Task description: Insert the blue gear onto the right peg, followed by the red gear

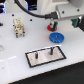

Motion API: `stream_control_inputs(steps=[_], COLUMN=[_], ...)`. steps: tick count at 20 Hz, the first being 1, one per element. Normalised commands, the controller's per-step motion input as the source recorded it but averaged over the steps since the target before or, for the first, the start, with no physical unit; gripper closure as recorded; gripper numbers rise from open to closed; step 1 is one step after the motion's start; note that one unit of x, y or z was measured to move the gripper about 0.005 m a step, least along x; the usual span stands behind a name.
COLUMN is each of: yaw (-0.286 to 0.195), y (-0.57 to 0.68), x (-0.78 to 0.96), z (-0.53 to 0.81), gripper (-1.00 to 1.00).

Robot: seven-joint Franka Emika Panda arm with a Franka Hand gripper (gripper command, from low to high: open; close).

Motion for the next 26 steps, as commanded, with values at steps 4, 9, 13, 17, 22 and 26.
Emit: stream_control_inputs(steps=[4,9,13,17,22,26], yaw=[0.000,0.000,0.000,0.000,0.000,0.000], y=[-0.03,-0.09,-0.12,-0.13,-0.06,-0.05], x=[-0.18,-0.22,-0.28,-0.38,-0.49,-0.31], z=[-0.43,-0.42,-0.38,-0.22,-0.12,-0.13], gripper=[-1.00,-1.00,-1.00,-1.00,1.00,1.00])
